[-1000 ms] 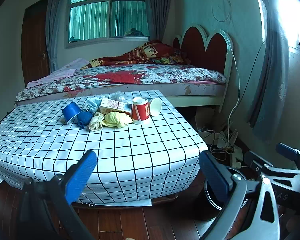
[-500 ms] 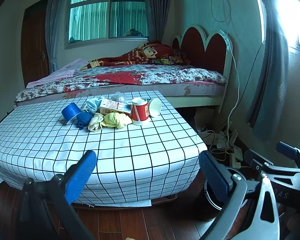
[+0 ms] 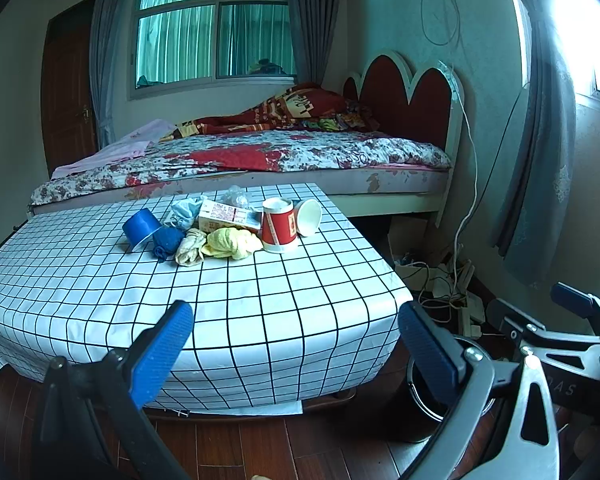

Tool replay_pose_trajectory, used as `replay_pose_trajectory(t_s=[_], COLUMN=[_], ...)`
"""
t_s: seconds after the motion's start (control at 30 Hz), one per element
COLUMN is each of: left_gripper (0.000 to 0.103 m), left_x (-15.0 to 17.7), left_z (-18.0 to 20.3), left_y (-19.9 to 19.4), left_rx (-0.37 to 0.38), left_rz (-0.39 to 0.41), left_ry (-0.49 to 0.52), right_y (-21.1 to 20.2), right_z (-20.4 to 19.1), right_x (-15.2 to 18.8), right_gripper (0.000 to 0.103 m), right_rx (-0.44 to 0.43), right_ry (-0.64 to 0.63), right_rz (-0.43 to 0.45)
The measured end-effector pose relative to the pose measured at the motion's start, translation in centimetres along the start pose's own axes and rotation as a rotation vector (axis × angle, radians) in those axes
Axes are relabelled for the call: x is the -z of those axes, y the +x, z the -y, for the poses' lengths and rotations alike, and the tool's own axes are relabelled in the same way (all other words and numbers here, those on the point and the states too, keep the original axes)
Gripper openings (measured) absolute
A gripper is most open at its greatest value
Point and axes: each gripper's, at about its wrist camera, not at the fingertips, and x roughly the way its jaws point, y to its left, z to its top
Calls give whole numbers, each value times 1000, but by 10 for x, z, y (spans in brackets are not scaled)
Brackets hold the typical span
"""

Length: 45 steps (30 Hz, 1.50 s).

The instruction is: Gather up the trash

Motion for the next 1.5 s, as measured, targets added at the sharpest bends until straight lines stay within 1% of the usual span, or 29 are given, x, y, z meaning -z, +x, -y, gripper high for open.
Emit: replay_pose_trajectory(t_s=[1.07, 1.5], left_gripper=[102, 102], left_x=[1, 7], left_z=[3, 1], left_y=[-2, -3], left_rx=[0, 2], left_rz=[3, -1], left_ry=[6, 1], right_y=[1, 2], right_z=[2, -1], right_x=[-2, 6], right_gripper=[102, 102], right_rx=[-1, 0], right_ry=[0, -5], right_rz=[-1, -2])
